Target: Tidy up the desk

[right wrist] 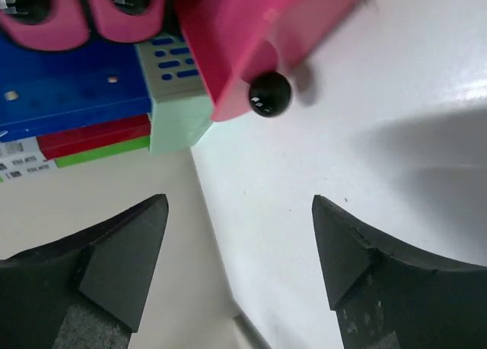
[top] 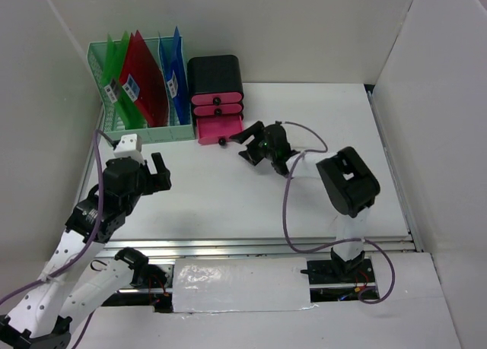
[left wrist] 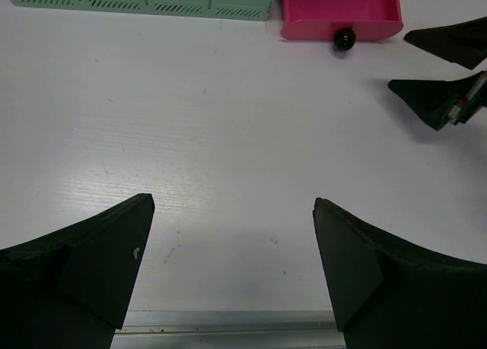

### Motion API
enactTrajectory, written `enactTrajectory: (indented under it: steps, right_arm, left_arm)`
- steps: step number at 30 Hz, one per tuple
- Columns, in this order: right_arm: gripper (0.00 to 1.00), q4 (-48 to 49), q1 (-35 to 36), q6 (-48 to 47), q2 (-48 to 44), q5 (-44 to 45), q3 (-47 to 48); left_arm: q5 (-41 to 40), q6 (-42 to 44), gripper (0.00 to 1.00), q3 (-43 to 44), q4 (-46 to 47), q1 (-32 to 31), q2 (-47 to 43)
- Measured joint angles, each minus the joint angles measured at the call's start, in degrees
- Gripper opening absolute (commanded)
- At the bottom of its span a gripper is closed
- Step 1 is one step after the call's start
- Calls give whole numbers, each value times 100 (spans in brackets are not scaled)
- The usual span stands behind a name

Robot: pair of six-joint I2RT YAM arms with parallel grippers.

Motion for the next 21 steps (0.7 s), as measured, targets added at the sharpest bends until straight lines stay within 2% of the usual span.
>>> enactTrajectory:
  steps: [3,6,8,11,17,21]
  right_arm:
    - [87,-1270,-260,-955,-678,-79,234]
    - [90,-3204,-625,-2253,-999,271,1305]
    - [91,-4133,-892,-2986,-1143,697,1856]
    - [90,-5204,-1578,-3748,-1565,1014,1954]
    - [91,-6183,-3971,-4430,-2000,1314,1268]
    - [92,-6638,-4505,-4671,-1923,1521,1180]
  left_arm:
    - [-101,-28,99,0,-11,0,48]
    - [-330,-66,100,2,-101,0,221]
    - [-459,-81,99,2,-179,0,343]
    - [-553,-94,99,2,-264,0,483]
    - [-605,-175,99,2,-280,0,485]
    - [-603,-192,100,2,-280,0,472]
